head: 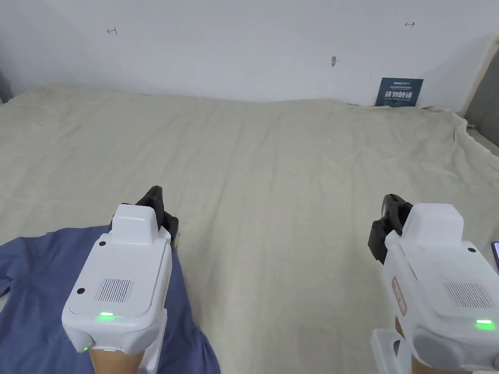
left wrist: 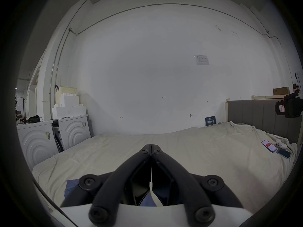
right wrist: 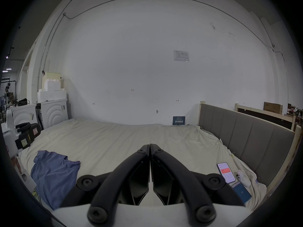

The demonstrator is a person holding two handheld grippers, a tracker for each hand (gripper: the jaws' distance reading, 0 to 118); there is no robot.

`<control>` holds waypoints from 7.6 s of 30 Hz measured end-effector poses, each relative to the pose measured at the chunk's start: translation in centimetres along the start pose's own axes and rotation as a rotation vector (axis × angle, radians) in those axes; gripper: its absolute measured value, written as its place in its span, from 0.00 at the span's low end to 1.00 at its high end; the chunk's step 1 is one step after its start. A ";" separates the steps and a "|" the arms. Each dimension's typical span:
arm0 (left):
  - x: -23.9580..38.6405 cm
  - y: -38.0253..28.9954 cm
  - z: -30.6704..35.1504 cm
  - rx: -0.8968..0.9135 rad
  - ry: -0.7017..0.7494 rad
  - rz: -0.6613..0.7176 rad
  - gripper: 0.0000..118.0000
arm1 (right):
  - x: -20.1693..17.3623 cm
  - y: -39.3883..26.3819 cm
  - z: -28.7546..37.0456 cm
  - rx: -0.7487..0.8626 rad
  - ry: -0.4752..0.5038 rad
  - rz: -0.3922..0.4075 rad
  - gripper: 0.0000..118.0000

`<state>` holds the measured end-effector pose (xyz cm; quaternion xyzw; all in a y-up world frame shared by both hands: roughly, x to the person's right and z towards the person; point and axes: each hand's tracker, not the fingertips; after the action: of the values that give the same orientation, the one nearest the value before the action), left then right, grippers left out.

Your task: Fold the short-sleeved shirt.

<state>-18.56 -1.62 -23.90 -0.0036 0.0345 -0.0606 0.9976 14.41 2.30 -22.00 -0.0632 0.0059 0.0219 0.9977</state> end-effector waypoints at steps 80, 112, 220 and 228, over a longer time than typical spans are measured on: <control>-13.9 -17.5 -10.2 -1.084 0.052 0.161 0.01 | -9.1 -4.1 -6.2 -0.149 0.219 0.034 0.00; 1.4 11.8 -14.2 -0.480 -0.593 0.402 0.00 | 3.4 0.5 2.5 0.019 -0.006 -0.017 0.00; 2.9 -13.9 1.6 -1.007 -0.161 0.262 0.58 | 6.1 -1.2 2.7 -0.032 -0.046 -0.038 0.00; 4.6 -16.2 1.2 -1.058 -0.128 0.191 0.58 | 6.0 -1.8 2.5 -0.054 -0.037 -0.035 0.00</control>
<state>-15.90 -18.22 -22.79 -0.5058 -0.0003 0.0563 0.8608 20.53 1.04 -19.39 -0.0896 -0.0143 0.0056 0.9959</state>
